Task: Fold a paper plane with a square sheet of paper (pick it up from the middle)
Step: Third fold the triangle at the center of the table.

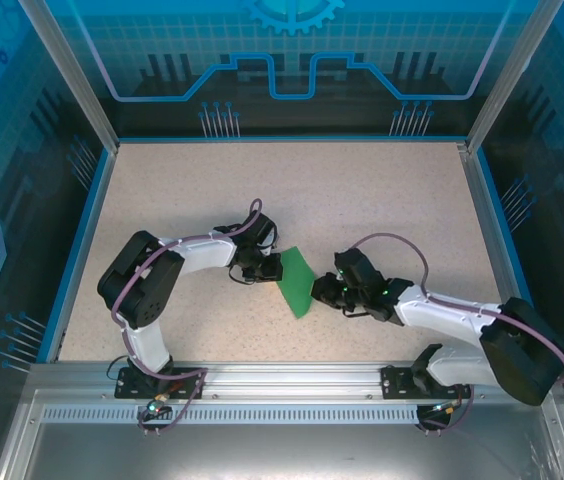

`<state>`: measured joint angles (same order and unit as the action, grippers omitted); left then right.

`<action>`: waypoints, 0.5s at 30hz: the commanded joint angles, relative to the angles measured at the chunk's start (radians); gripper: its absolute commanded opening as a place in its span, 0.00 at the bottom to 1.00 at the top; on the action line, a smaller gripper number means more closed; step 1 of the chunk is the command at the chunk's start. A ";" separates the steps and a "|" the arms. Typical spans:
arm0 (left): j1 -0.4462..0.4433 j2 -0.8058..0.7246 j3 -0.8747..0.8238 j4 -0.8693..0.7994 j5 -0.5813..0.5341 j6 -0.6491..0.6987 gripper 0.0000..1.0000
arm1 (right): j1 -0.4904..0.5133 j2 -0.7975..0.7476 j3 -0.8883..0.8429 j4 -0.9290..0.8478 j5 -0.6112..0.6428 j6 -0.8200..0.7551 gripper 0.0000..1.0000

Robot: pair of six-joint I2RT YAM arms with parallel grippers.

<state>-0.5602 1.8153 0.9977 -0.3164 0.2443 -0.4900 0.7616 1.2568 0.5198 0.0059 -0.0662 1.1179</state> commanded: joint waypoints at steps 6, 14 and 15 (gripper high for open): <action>0.003 0.075 -0.042 -0.038 -0.034 0.024 0.12 | 0.058 0.104 0.126 -0.080 0.030 -0.109 0.09; 0.007 0.066 -0.050 -0.030 -0.019 0.022 0.12 | 0.065 0.223 0.158 -0.003 -0.030 -0.106 0.09; 0.007 0.064 -0.050 -0.029 -0.017 0.022 0.12 | 0.066 0.236 0.160 0.009 -0.037 -0.103 0.09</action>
<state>-0.5541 1.8168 0.9977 -0.3161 0.2592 -0.4900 0.8127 1.4647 0.6487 -0.0219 -0.0719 1.0298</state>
